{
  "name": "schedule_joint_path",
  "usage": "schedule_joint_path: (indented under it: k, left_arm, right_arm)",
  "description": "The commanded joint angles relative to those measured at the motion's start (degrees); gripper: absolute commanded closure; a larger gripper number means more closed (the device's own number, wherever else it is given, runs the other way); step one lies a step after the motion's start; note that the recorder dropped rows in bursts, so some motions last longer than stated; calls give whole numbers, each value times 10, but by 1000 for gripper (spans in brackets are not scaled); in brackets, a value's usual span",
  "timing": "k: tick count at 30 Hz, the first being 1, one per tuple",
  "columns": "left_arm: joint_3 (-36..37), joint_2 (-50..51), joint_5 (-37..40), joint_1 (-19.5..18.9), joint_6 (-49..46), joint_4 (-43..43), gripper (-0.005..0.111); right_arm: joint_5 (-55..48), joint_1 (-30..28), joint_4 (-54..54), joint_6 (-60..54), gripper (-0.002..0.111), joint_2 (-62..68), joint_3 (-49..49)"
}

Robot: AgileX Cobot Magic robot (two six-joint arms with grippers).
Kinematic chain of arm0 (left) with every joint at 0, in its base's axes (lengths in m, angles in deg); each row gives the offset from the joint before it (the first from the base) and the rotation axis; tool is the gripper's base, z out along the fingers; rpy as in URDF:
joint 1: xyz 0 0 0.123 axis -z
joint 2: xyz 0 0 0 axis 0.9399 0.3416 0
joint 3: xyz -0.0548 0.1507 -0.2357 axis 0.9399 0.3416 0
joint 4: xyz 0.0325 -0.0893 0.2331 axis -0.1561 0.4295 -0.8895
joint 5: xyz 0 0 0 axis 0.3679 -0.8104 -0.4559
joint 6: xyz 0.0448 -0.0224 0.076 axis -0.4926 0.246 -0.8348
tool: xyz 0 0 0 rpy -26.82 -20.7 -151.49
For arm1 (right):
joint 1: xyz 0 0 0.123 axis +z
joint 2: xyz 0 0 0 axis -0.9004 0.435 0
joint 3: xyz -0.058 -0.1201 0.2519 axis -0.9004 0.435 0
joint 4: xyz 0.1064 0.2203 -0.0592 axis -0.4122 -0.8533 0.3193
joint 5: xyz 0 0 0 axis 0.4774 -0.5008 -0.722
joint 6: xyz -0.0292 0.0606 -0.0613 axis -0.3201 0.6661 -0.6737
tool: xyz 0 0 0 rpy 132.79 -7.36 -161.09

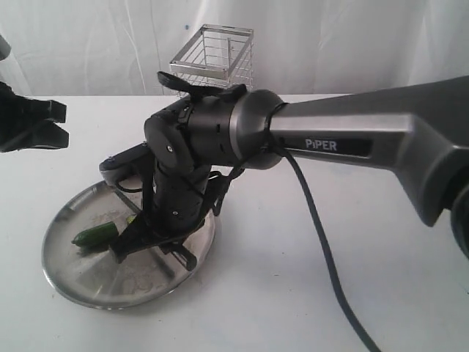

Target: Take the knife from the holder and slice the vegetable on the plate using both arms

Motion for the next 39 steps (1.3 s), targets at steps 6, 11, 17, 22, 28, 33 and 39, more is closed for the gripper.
schedule_joint_path:
  k: [6,11,17,22,28,33,39]
  left_arm:
    - [94,-110,-16,-1,-57,56,94]
    - [132,-166,-15,-1,-57,56,94]
    - [159,-268,-8,-1,-51,57,94]
    - [159,-359,-7,-1,-51,68,94]
    - [172,-481,65,-1,-101,71,94]
    - [246,-585,66,-1,-83,100,94]
    - [332,-706,87,-1,-53,100,94]
  right_arm:
    - [44,-4,0,-11,108,26,1]
    - [45,-4,0,-15,108,34,1]
    - [54,-4,-17,-20,74,34,1]
    - [78,-4,-14,-32,62,-19,1]
    - [151,7,-20,-30,81,-161,44]
    - [250,40,-21,-30,108,-290,155]
    - [316,87,-30,-30,108,-425,290]
